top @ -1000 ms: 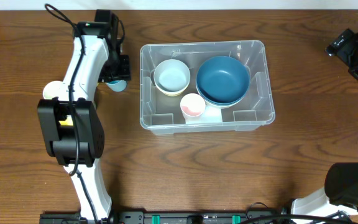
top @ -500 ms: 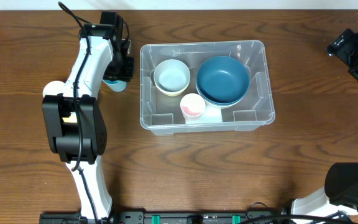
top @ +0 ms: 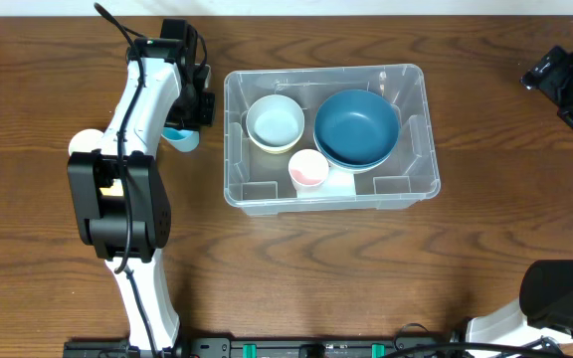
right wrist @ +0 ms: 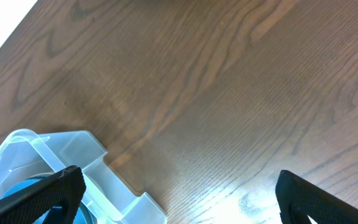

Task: Pack container
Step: 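Carry the light blue cup with the left gripper into the bin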

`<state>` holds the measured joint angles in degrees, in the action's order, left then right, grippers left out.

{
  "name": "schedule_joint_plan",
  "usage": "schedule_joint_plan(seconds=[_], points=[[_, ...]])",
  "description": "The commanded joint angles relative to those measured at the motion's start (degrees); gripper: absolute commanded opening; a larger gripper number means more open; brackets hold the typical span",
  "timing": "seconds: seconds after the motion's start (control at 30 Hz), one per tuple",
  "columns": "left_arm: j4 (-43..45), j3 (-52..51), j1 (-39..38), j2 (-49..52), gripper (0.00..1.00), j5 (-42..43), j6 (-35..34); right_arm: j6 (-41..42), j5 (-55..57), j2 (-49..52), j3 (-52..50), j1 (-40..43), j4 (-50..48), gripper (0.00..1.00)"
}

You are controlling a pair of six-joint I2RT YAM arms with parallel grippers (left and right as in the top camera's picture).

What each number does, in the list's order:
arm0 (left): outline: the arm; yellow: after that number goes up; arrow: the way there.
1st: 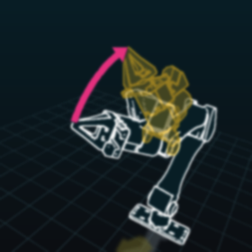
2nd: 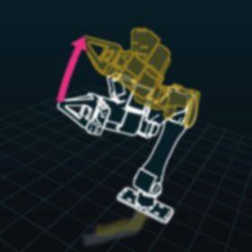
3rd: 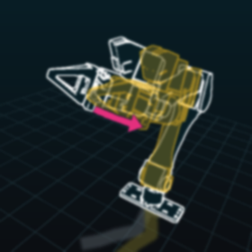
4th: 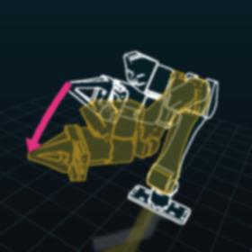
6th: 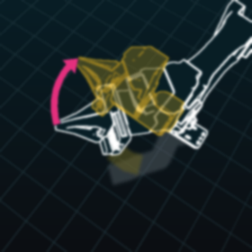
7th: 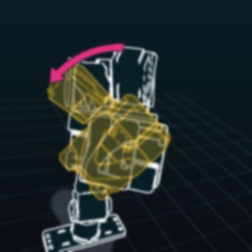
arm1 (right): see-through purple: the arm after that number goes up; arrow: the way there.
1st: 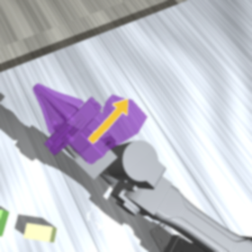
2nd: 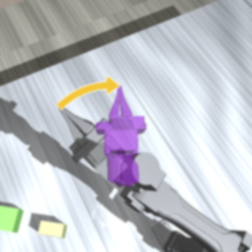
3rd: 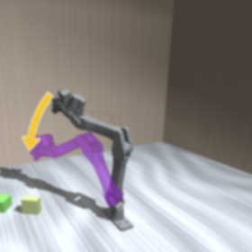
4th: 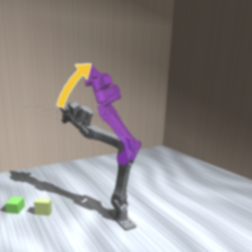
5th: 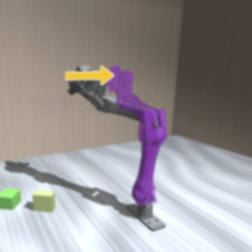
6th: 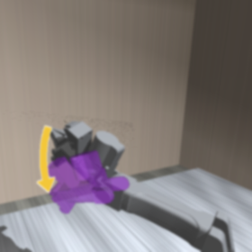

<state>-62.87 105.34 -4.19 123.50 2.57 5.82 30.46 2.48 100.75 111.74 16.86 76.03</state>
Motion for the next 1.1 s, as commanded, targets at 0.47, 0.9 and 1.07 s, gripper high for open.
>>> schedule_joint_plan(seconds=[0.47, 0.9, 1.07], points=[[-9.68, 4.15, -0.37, -17.31, 0.06, -1.66, -5.25, 0.61, 0.31, -0.98, 0.66, 0.22, 0.09, 0.99], [-14.08, 4.15, -16.68, -29.09, 0.06, 4.72, -2.38, 0.61, 0.31, -0.98, 0.66, 0.22, 0.09, 0.99], [-13.97, 3.74, -24.33, -28.44, 0.06, 4.70, -0.17, 0.61, 0.28, -0.98, 0.66, 0.22, 0.09, 0.99]])
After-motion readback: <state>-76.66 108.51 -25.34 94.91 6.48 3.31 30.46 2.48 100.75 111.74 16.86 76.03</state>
